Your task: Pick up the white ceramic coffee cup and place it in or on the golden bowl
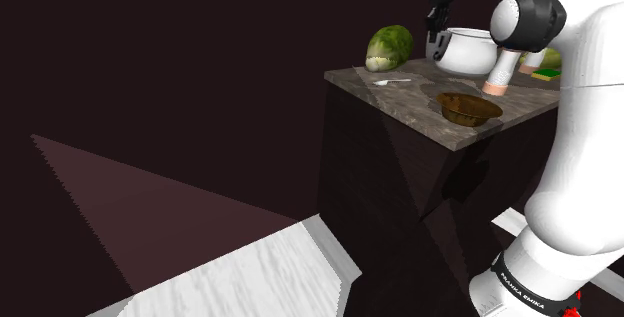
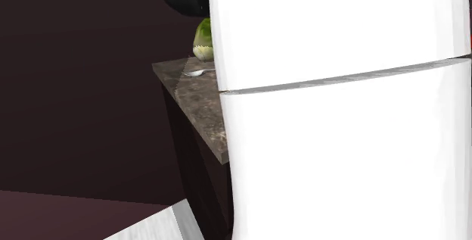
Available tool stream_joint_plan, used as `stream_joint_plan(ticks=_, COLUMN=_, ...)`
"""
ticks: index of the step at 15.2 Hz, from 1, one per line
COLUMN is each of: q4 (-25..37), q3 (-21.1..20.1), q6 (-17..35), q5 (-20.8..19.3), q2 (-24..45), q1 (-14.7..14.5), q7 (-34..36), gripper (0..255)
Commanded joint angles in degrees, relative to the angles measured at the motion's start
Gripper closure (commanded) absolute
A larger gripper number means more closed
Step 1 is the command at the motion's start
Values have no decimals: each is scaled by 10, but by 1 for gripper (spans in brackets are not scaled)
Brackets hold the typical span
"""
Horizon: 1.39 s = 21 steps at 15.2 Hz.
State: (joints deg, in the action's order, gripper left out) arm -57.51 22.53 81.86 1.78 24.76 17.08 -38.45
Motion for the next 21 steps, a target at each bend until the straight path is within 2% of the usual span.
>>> stream_joint_plan(ticks=1, q4=44, q3=0, q6=-27, q5=6, q2=17, q1=9, q7=-3, gripper=255)
stream_joint_plan(ticks=5, q4=146, q3=-3, q6=-86, q5=21, q2=59, q1=31, q7=-9, gripper=255)
stream_joint_plan(ticks=7, q4=-2, q3=6, q6=-34, q5=-11, q2=-37, q1=-15, q7=2, gripper=255)
stream_joint_plan(ticks=11, q4=-174, q3=2, q6=9, q5=-64, q2=-170, q1=-65, q7=36, gripper=255)
stream_joint_plan(ticks=15, q4=-292, q3=-15, q6=21, q5=-105, q2=-279, q1=-92, q7=75, gripper=255)
stream_joint_plan(ticks=21, q4=-422, q3=-54, q6=7, q5=-145, q2=-421, q1=-106, q7=129, gripper=255)
